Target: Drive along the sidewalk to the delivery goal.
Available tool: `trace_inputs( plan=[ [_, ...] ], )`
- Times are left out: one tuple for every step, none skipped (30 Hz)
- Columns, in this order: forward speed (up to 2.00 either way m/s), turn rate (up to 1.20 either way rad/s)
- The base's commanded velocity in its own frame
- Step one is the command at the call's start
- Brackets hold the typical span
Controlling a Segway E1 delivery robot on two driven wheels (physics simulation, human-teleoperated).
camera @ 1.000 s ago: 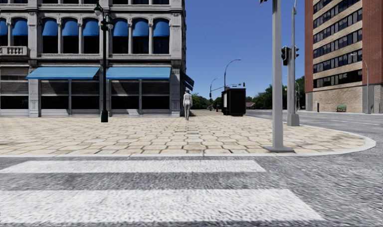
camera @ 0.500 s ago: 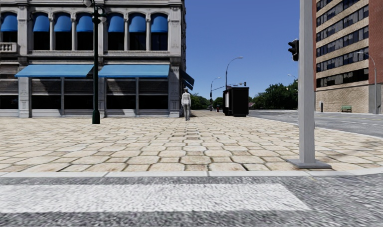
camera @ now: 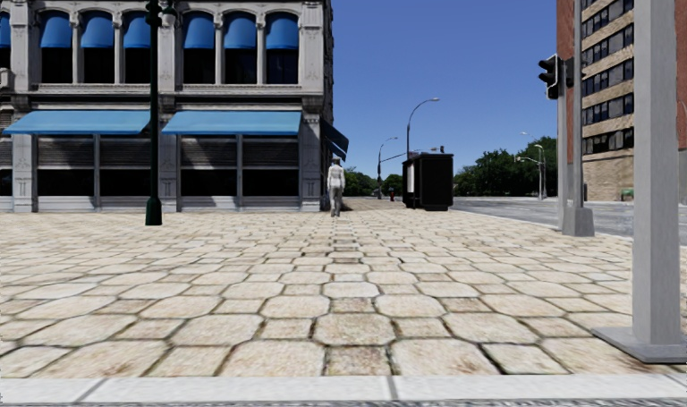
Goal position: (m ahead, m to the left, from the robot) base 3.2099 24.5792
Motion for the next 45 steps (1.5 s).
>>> trace_inputs(
  plan=[
    [1.76,0.00],
    [1.76,0.00],
    [1.76,0.00],
    [1.76,0.00],
    [1.76,0.00],
    [1.76,0.00],
    [1.76,0.00],
    [1.76,0.00],
    [1.76,0.00],
    [1.76,0.00],
    [1.76,0.00],
    [1.76,0.00],
    [1.76,0.00],
    [1.76,0.00],
    [1.76,0.00],
    [1.76,0.00],
    [1.76,0.00],
    [1.76,0.00],
    [1.76,0.00],
    [1.76,0.00],
    [1.76,0.00],
    [1.76,0.00],
    [1.76,0.00],
    [1.76,0.00],
    [1.76,0.00],
    [1.76,0.00],
    [1.76,0.00],
    [1.76,0.00],
    [1.76,0.00],
    [1.76,0.00],
    [1.76,0.00],
    [1.76,0.00],
    [1.76,0.00],
    [1.76,0.00],
    [1.76,0.00],
    [1.76,0.00],
    [1.76,0.00],
    [1.76,0.00],
    [1.76,0.00],
    [1.76,0.00],
    [1.76,0.00],
    [1.76,0.00],
    [1.76,0.00],
    [1.76,0.00],
    [1.76,0.00]
  ],
)
